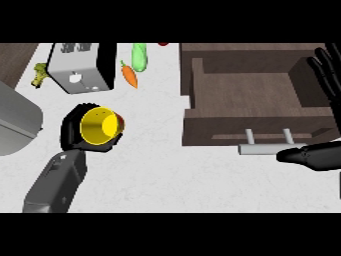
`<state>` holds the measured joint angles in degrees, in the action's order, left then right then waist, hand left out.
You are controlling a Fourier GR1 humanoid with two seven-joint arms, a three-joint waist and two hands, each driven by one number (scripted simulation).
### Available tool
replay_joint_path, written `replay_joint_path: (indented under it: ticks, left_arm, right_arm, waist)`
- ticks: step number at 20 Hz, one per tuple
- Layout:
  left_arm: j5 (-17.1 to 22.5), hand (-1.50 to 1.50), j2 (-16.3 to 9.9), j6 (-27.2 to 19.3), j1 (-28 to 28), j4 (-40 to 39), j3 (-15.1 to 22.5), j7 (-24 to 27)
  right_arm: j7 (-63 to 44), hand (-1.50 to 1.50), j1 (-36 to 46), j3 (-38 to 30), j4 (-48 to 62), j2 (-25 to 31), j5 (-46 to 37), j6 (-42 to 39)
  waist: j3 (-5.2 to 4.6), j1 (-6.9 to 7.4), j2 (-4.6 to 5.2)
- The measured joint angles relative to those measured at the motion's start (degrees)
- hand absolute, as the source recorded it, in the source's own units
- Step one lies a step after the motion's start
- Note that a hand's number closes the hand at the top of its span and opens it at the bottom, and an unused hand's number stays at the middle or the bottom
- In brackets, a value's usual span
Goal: Pick up the cup, place it into the drawer and close the drawer
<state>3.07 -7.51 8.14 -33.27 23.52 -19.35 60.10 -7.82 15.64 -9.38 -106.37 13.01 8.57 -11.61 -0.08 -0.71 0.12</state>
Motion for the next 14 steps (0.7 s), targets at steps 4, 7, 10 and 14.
replay_joint_path:
  ticks: [4,7,10,14]
  left_arm:
    - [-0.2,1.50,2.7,-0.2,-3.0,6.0,2.5,-3.5]
    - [0.0,1.50,4.5,-0.7,-5.4,10.9,4.3,-7.6]
    - [0.2,1.50,5.7,-2.3,-8.8,14.1,7.2,-12.2]
    - [1.6,1.50,6.8,-5.8,-14.4,19.7,10.1,-21.5]
  right_arm:
    - [1.6,-1.50,-0.7,-0.2,1.4,-0.2,-0.8,0.0]
    - [1.5,-1.50,-1.0,-0.1,1.0,-0.5,-1.2,0.4]
    - [2.3,-1.50,-1.6,0.2,1.2,-0.5,-1.8,0.3]
    - [2.9,-1.50,-0.6,-0.1,2.7,-0.5,-2.3,0.5]
  waist:
    - [0.09,0.81,-0.32]
    - [0.11,0.98,-0.42]
    - [0.11,0.77,-0.41]
    - [0.12,0.86,-0.46]
